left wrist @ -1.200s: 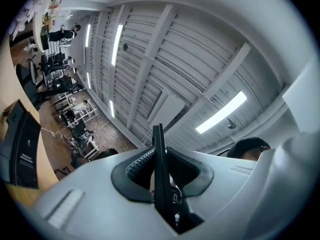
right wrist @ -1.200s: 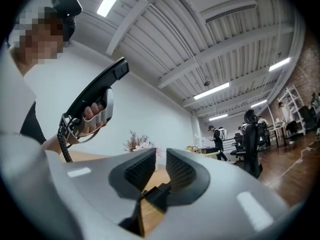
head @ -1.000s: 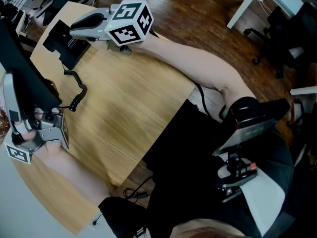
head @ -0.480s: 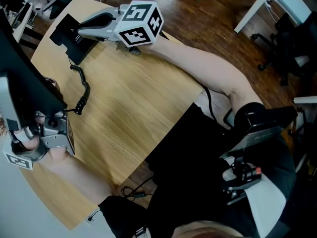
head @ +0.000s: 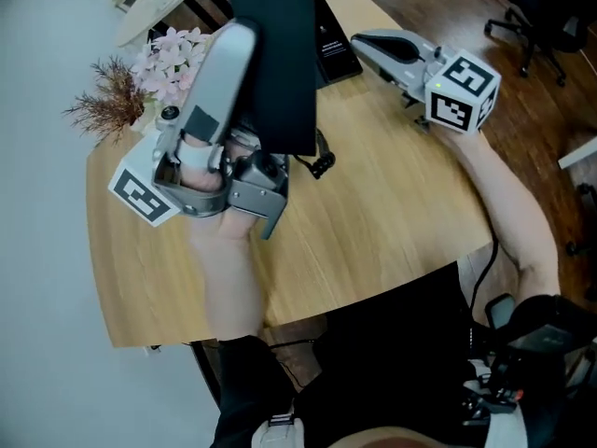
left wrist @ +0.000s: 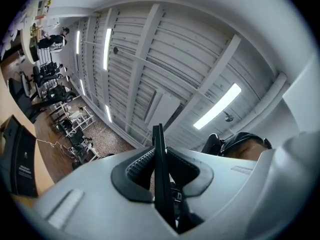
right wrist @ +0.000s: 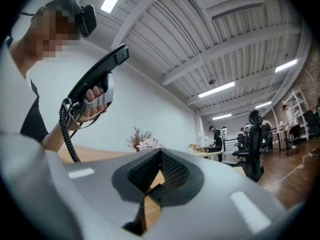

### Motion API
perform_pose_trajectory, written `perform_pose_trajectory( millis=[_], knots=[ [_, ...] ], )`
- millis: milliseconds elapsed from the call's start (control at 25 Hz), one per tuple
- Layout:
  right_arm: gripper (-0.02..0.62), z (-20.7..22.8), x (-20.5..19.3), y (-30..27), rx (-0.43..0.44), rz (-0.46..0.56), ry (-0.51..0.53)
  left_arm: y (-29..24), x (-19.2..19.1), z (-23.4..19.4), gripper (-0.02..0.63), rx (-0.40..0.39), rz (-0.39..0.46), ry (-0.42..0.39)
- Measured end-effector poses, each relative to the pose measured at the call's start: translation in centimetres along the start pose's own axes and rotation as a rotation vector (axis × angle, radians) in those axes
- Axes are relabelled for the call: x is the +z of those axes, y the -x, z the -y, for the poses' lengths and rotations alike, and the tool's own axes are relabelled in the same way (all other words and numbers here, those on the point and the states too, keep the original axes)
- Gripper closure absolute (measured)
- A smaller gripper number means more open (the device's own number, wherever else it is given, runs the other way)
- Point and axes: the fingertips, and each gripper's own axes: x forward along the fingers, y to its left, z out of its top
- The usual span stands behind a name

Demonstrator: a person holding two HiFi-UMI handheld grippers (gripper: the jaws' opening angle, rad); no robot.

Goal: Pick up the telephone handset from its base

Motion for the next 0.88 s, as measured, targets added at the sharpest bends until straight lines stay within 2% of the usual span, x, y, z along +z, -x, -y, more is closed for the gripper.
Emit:
perform_pose_trajectory(
  millis=[280,880],
  knots=[
    [0.592,-0.16,-0.24,-0.56,0.008,0.011,-0.006,0.54,0.32,-0.1,0.528,0.031,-0.006,-0.032],
    [0.592,-0.68,-0.11,-0.52,0.03,0.009,0.002,0.34,0.31,0.15,0.528,0.031,-0.015,-0.058]
  ],
)
